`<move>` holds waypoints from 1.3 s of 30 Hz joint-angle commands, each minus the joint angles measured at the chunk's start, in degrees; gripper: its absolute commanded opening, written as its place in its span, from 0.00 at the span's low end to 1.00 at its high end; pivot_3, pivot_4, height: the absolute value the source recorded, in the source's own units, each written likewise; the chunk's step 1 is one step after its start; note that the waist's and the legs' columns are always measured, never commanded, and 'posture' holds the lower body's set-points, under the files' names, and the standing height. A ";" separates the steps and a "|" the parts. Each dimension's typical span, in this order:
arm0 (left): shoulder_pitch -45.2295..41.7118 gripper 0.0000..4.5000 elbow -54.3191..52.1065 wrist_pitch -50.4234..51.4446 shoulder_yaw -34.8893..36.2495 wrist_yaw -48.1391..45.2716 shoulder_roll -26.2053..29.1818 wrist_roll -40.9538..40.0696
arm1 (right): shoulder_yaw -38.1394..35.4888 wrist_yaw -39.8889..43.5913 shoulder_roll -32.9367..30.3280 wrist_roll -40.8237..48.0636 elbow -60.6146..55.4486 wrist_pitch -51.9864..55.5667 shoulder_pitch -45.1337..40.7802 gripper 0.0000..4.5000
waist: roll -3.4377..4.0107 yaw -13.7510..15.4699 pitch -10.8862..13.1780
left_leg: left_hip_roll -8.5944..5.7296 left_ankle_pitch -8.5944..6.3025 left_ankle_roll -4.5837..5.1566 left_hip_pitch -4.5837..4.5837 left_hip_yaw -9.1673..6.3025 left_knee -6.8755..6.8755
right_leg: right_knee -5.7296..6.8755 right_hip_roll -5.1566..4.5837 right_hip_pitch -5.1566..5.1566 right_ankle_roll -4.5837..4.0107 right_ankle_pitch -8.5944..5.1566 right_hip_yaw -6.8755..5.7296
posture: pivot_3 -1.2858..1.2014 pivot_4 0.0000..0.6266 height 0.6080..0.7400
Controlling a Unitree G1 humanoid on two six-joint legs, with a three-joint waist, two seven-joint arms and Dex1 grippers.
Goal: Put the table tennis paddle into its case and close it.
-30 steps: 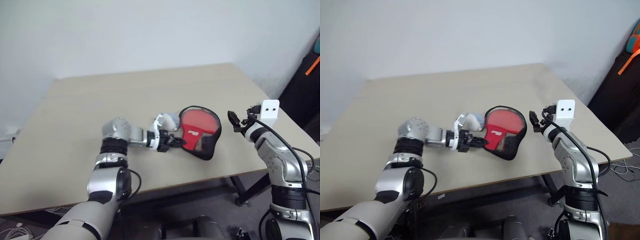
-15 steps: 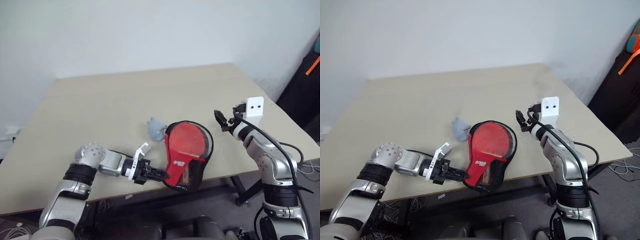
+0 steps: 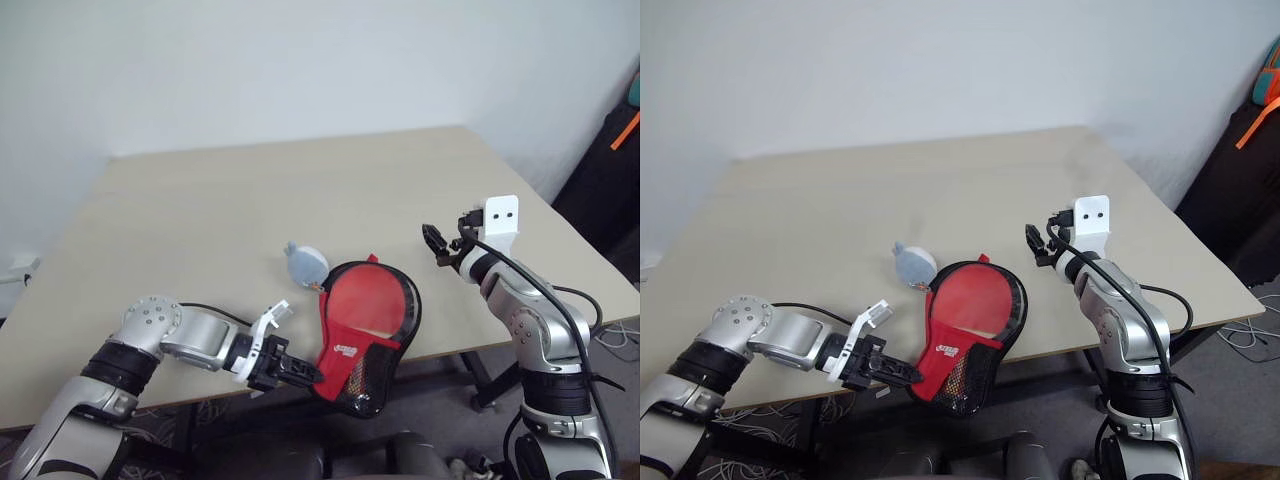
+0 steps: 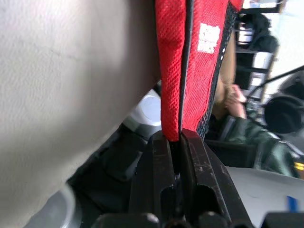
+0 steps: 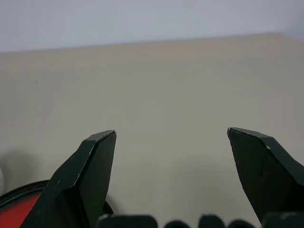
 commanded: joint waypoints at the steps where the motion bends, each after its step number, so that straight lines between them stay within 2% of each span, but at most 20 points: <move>1: 1.73 0.00 -4.07 -3.82 3.41 2.72 -0.16 -1.56 | -0.49 -0.34 0.18 -0.43 -1.45 -0.22 -2.00 0.91 | 0.00 0.16 0.00 | 0.00 0.01 -0.01 0.00 0.00 0.00 | -0.01 0.00 0.00 -0.01 0.00 0.00 | 0.52 0.00 1.00; 13: 2.94 0.00 -2.54 -3.39 7.22 0.72 0.33 -1.56 | -0.43 -0.38 1.02 -0.76 -0.77 0.26 -2.46 0.91 | 0.00 0.30 0.00 | -0.01 -0.02 0.05 0.00 0.29 0.04 | -0.04 0.06 0.07 0.02 -0.02 -0.08 | 0.52 0.00 1.00; 14: 2.95 0.12 -2.81 -3.63 7.90 0.46 0.47 -1.56 | -0.46 -0.42 1.09 -0.74 -0.69 0.27 -2.55 0.91 | 0.00 0.30 0.00 | -0.01 -0.02 0.05 0.00 0.29 0.04 | -0.04 0.05 0.07 0.06 -0.04 -0.08 | 0.52 0.00 1.00; 17: 2.50 0.30 -1.10 -3.92 9.33 0.91 -0.11 -1.56 | -0.12 -0.39 1.44 -0.88 -0.24 -0.02 -2.86 0.91 | 0.00 0.28 0.00 | 0.00 -0.02 0.05 0.00 0.29 0.03 | -0.05 0.05 0.07 0.12 -0.08 -0.07 | 0.52 0.00 1.00; 21: 3.01 0.61 1.02 -4.17 11.75 1.92 -1.49 -1.56 | 0.62 -0.18 1.62 -1.42 0.66 -0.68 -3.33 0.91 | 0.00 0.28 0.00 | 0.00 -0.02 0.04 0.00 0.29 0.02 | -0.05 0.05 0.05 0.10 -0.07 -0.07 | 0.52 0.00 1.00; 27: 2.48 0.61 -0.01 -2.54 13.78 -1.21 1.39 0.19 | 0.85 0.23 1.45 -1.73 1.22 -0.93 -4.08 0.91 | 0.00 0.23 0.00 | 0.00 -0.02 0.04 0.00 0.29 0.02 | -0.05 0.05 0.04 0.10 -0.07 -0.07 | 0.52 0.00 1.00; 30: -2.11 0.61 -1.75 -7.13 13.07 -16.74 3.10 20.11 | 0.81 0.44 1.22 -1.77 1.48 -0.03 -4.55 0.91 | 0.00 0.26 0.01 | 0.00 -0.02 0.04 -0.02 0.30 -0.01 | -0.05 0.07 0.03 0.10 -0.08 -0.09 | 0.52 0.00 1.00; 32: -5.08 0.61 0.85 -11.06 10.07 -26.87 3.55 31.02 | 1.24 1.07 1.25 -1.25 1.91 1.25 -5.11 0.91 | 0.00 0.33 0.01 | -0.02 0.00 0.01 -0.02 0.36 -0.02 | -0.08 0.08 0.08 0.11 -0.09 -0.15 | 0.52 0.00 1.00; 34: -5.77 0.61 -0.71 -20.42 4.88 -39.30 4.99 44.08 | 2.29 1.93 1.17 -1.32 2.53 1.68 -6.04 0.91 | 0.01 -0.04 0.00 | -0.01 0.01 0.00 -0.01 0.45 -0.05 | -0.12 0.09 0.09 0.10 -0.09 -0.11 | 0.52 0.00 1.00; 37: -6.66 0.61 -2.13 -31.94 0.71 -52.36 4.54 57.08 | 2.29 3.07 1.85 -0.21 3.87 3.17 -8.48 0.91 | 0.01 -0.23 0.01 | 0.04 0.13 -0.21 0.02 0.70 -0.17 | -0.15 0.10 -0.02 0.06 -0.07 0.08 | 0.52 0.00 1.00; 39: -7.08 0.61 -2.96 -36.03 -1.42 -59.40 3.93 62.67 | 2.10 4.59 2.43 1.41 4.94 5.02 -10.29 0.91 | -0.02 -0.18 0.03 | 0.07 0.13 -0.22 -0.06 0.82 -0.17 | -0.16 0.11 -0.16 -0.13 0.05 0.17 | 0.52 0.00 1.00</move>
